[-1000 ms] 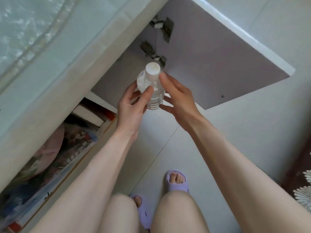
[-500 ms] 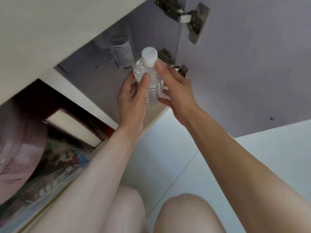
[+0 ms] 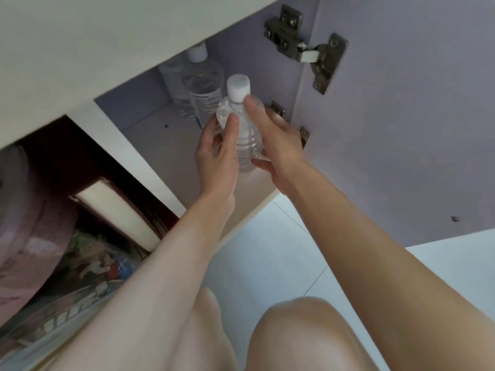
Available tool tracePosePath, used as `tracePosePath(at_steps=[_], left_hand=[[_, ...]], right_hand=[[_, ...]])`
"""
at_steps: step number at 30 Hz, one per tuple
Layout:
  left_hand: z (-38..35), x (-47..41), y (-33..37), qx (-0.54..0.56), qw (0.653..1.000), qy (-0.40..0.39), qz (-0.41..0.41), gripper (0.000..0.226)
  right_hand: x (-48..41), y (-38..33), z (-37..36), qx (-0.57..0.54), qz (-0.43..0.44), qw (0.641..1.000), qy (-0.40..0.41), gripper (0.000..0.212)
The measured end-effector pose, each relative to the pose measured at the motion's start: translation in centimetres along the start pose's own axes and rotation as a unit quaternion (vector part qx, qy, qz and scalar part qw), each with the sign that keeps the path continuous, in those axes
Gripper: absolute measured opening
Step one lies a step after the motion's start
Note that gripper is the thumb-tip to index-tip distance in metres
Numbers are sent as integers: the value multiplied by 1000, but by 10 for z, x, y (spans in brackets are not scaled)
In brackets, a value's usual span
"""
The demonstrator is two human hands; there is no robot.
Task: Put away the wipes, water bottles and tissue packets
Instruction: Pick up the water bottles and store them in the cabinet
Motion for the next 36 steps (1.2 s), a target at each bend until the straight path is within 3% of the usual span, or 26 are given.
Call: tracePosePath(at_steps=[2,6,11,15,18,22,30,33,36], left_hand=[[2,-1,-2,9,1000,6,4,35],[12,2,-19,11,998,34,55,45],[9,9,-35,39,991,37,119,43],[5,5,-29,67,992,40,103,38],[5,-2,-25,93,989,57,97,37],[3,-13,-23,100,989,67,90,39],[3,-22,-23,101,988,73,95,41],[1,-11,-20,58,991,66,105,48],[2,19,-13,1,986,75,146,52]], right_hand=[[1,2,0,-21,6,1000,11,23],[9,22,6,-61,-28,998,13,69],[12,33,10,-78,-43,996,16,55],[5,34,4,-96,-31,995,11,20],[-2,29,-2,-119,-25,992,24,11],[-9,25,-4,-137,-25,988,63,22],[-16,28,-10,-146,-41,987,53,39],[-7,27,-10,-125,-49,990,46,33],[22,23,-1,-67,-88,993,44,48]])
Point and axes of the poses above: each hand's wrist, its own x-axis away from the middle knuckle, its own z-axis out of the back of the hand, y = z × x, the point moved 9 cm from there along -x, towards the middle knuckle, and after that the axes turned 8 degrees about z, right-handed, at the moved point
